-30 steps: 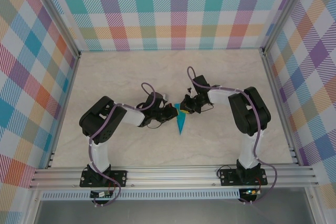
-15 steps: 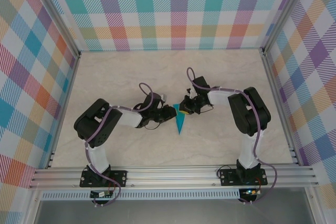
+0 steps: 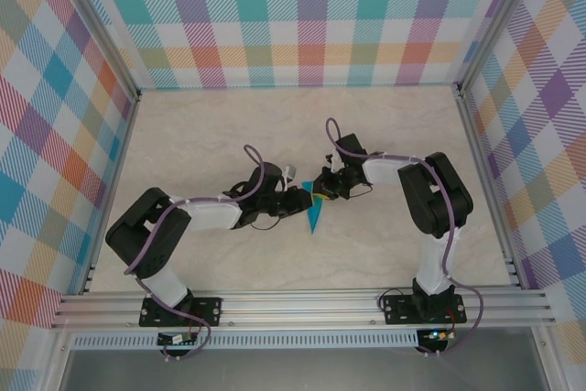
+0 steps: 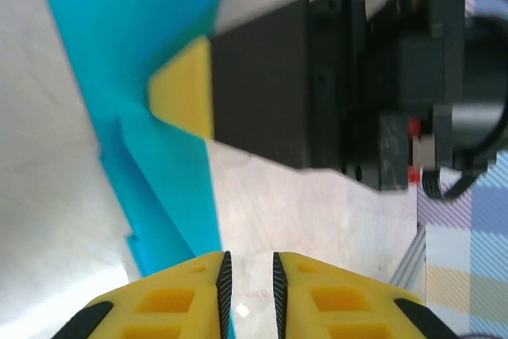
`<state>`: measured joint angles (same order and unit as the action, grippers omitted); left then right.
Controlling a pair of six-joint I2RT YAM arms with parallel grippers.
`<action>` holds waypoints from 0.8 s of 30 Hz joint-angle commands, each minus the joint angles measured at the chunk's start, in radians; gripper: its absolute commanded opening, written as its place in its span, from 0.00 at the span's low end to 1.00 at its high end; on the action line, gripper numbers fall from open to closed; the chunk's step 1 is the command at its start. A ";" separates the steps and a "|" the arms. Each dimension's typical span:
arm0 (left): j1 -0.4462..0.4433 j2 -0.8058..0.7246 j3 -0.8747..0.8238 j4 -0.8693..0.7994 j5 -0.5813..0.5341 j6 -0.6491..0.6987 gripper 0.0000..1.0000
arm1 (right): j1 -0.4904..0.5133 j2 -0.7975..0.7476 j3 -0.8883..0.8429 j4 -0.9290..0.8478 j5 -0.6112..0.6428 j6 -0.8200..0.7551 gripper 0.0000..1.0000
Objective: Fold a paper plane with a square sheet of paper (fold left side to right side)
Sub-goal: Fold the wing for the fifth time at the center of the table.
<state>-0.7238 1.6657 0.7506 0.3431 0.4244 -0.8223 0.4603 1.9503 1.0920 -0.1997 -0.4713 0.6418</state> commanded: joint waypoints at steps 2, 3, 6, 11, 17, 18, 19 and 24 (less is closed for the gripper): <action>-0.037 0.036 0.034 0.029 0.036 -0.022 0.20 | 0.003 0.033 -0.044 -0.108 0.086 -0.023 0.11; -0.041 0.042 0.039 0.032 0.039 -0.023 0.19 | 0.004 0.033 -0.044 -0.108 0.086 -0.024 0.11; -0.051 0.055 0.045 0.048 0.045 -0.029 0.18 | 0.003 0.033 -0.046 -0.109 0.087 -0.024 0.11; -0.058 0.088 0.055 0.036 0.039 -0.024 0.17 | 0.003 0.033 -0.044 -0.112 0.089 -0.025 0.11; -0.059 0.106 0.030 0.028 0.011 -0.036 0.16 | 0.004 0.032 -0.040 -0.118 0.092 -0.030 0.11; -0.059 0.111 0.024 0.028 0.010 -0.039 0.16 | 0.004 0.033 -0.039 -0.118 0.093 -0.030 0.11; -0.060 0.115 0.021 0.028 0.011 -0.041 0.16 | 0.003 0.034 -0.038 -0.119 0.094 -0.030 0.11; -0.068 0.137 0.016 0.040 0.018 -0.052 0.15 | 0.003 0.036 -0.034 -0.123 0.092 -0.031 0.11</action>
<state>-0.7731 1.7798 0.7815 0.3542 0.4477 -0.8600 0.4603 1.9503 1.0920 -0.2016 -0.4713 0.6376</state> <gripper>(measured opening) 0.156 0.109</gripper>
